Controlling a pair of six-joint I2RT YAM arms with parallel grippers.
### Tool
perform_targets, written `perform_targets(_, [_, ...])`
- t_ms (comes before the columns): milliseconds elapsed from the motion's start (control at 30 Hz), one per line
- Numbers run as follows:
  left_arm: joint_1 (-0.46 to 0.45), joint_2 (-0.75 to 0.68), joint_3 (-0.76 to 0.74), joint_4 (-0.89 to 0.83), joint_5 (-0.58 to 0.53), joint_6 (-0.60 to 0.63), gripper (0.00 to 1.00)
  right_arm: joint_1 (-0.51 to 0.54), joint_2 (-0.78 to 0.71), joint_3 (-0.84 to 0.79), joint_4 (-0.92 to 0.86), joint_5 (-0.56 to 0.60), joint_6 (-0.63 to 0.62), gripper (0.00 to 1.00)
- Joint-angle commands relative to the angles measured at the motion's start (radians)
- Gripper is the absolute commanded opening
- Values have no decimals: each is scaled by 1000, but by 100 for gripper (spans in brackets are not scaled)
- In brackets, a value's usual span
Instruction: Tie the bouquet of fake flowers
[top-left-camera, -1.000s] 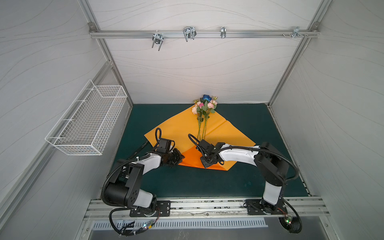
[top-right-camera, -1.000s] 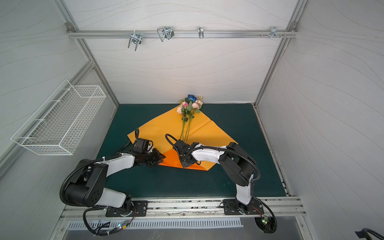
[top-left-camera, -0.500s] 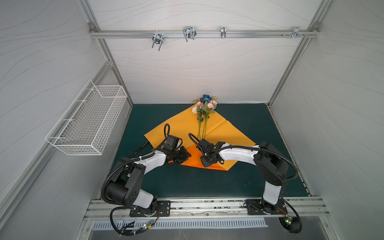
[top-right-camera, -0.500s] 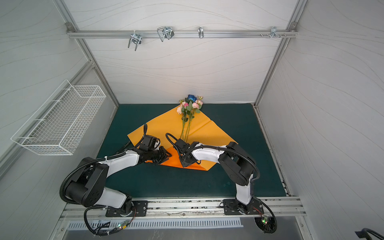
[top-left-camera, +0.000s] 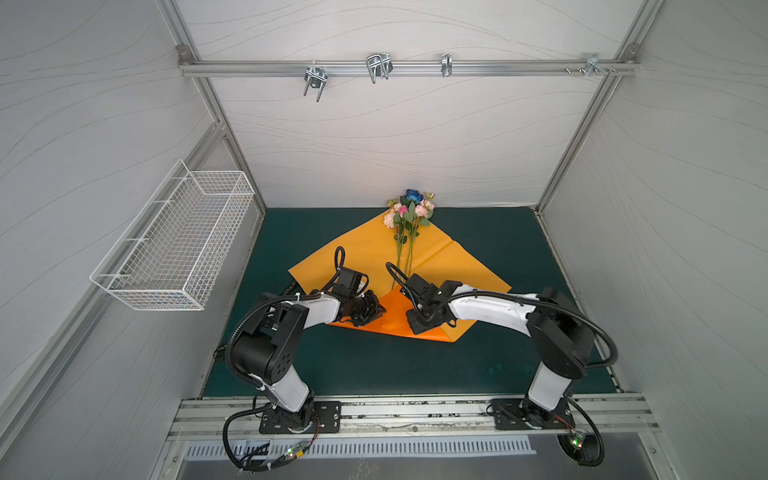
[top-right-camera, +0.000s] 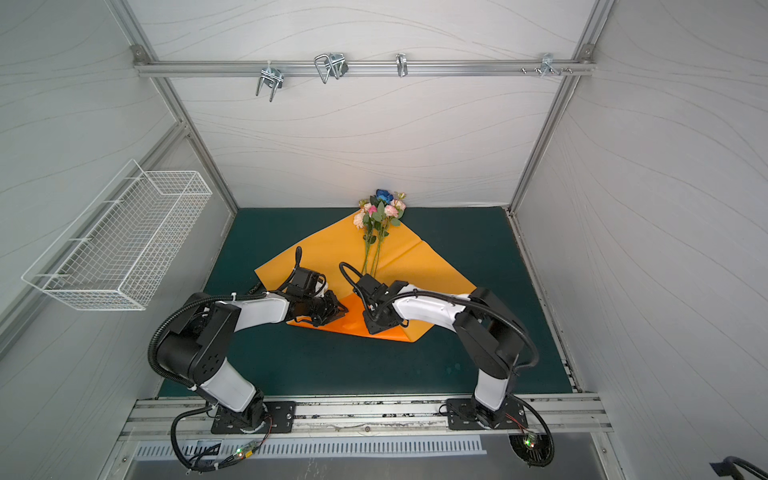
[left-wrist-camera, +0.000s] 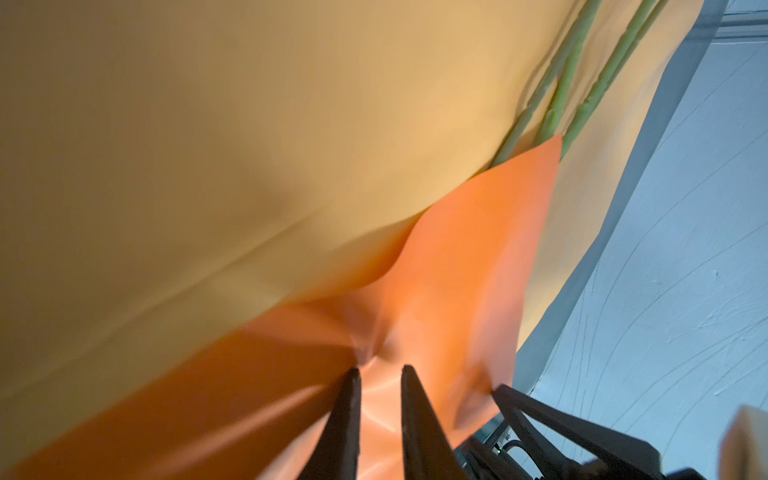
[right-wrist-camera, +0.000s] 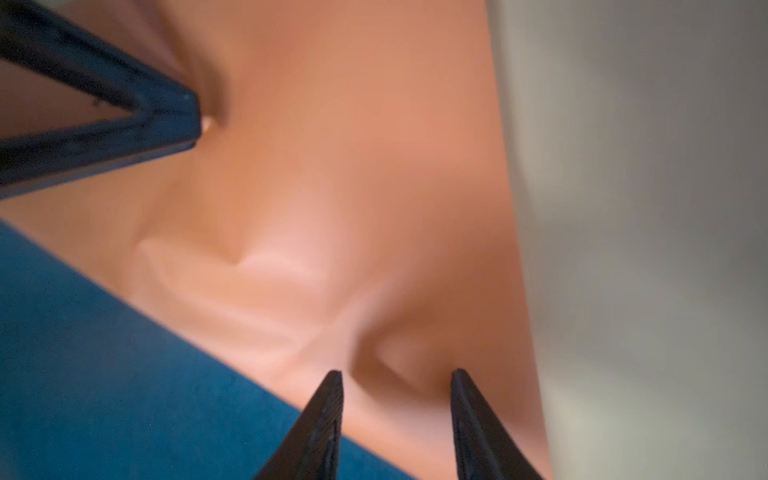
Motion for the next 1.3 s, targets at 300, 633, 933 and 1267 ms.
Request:
perform_targets(300, [-4,34,-53,-43,-53,-18,20,-37,-418,-319,-56,-60,176,51])
perform_targets(633, [-4,28,-56,-50,-59,-18,20,-156,-450,-407,107,-162,21,55])
perform_targets(933, [-4,32,-61,-51,-65,-25,20,-249,-344,-473,315,-392,-48,48])
perform_targets(1267, [-5,33,-66,-49,-67,-28,20,-309,-273,-475,345,-435,-79,13])
